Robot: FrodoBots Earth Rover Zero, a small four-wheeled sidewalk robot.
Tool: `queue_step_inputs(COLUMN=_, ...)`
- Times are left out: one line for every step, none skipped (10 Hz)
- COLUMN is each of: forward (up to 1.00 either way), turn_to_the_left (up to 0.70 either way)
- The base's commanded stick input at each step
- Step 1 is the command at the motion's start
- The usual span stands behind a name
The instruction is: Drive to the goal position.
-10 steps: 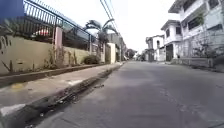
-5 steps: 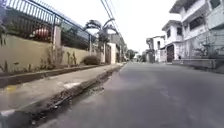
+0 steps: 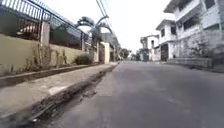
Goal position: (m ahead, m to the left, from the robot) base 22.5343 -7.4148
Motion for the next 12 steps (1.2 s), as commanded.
queue_step_inputs(forward=0.70, turn_to_the_left=0.00)
queue_step_inputs(forward=0.70, turn_to_the_left=0.00)
queue_step_inputs(forward=0.70, turn_to_the_left=0.00)
queue_step_inputs(forward=0.70, turn_to_the_left=0.00)
queue_step_inputs(forward=0.70, turn_to_the_left=0.00)
queue_step_inputs(forward=0.70, turn_to_the_left=0.00)
queue_step_inputs(forward=0.70, turn_to_the_left=-0.25)
queue_step_inputs(forward=0.70, turn_to_the_left=-0.35)
queue_step_inputs(forward=0.70, turn_to_the_left=-0.35)
queue_step_inputs(forward=0.70, turn_to_the_left=-0.35)
queue_step_inputs(forward=0.70, turn_to_the_left=-0.35)
queue_step_inputs(forward=0.70, turn_to_the_left=-0.35)
